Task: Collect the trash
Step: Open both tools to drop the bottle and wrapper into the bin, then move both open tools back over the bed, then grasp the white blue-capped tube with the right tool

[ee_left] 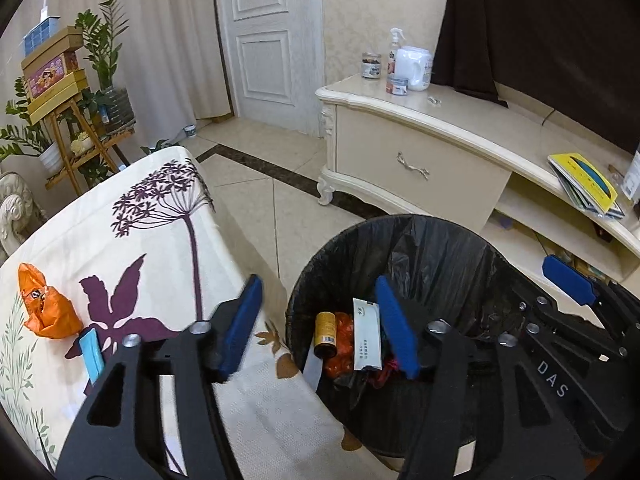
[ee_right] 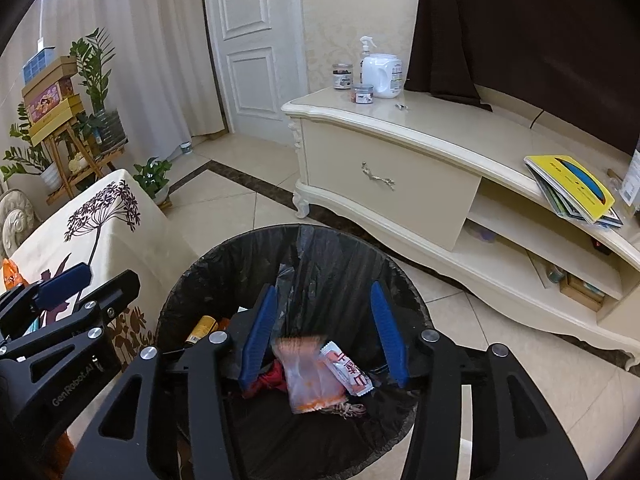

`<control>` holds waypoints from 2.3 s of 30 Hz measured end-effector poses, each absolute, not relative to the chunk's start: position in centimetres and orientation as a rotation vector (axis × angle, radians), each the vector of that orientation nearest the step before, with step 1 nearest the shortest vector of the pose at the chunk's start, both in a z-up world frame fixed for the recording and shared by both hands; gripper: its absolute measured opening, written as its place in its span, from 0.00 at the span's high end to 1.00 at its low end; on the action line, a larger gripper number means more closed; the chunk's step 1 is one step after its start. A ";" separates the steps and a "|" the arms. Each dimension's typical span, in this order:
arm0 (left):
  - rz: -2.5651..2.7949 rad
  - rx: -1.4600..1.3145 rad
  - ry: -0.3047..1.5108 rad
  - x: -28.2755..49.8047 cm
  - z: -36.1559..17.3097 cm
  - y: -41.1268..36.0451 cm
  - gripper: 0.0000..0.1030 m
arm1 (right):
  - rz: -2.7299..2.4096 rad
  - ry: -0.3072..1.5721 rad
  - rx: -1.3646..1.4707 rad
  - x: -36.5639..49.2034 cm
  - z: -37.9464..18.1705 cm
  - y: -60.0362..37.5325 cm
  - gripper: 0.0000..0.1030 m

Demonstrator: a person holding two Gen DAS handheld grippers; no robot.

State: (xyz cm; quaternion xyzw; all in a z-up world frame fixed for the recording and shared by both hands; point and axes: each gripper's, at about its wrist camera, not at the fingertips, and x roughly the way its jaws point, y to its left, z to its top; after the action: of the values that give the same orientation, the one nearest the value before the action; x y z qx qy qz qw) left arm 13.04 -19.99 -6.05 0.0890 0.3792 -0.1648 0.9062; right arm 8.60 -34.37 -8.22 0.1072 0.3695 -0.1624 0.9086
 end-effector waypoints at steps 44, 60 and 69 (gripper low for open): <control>0.097 -0.016 0.850 9.5 -5.3 6.9 0.25 | 0.126 0.797 0.046 11.3 -6.1 -12.2 0.46; 0.134 -0.089 0.876 9.2 -6.6 10.6 0.25 | 0.206 0.895 -0.048 12.6 -8.5 -7.6 0.77; 0.091 -0.087 0.871 9.5 -6.1 9.2 0.25 | 0.205 0.878 -0.037 12.1 -7.9 -7.9 0.83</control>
State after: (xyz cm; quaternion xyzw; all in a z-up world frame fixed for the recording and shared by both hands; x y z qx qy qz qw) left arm 9.48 9.17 -6.15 -0.0423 0.4215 0.0440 0.9048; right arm 12.15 -7.94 -7.88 -0.0177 0.4244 0.0992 0.8999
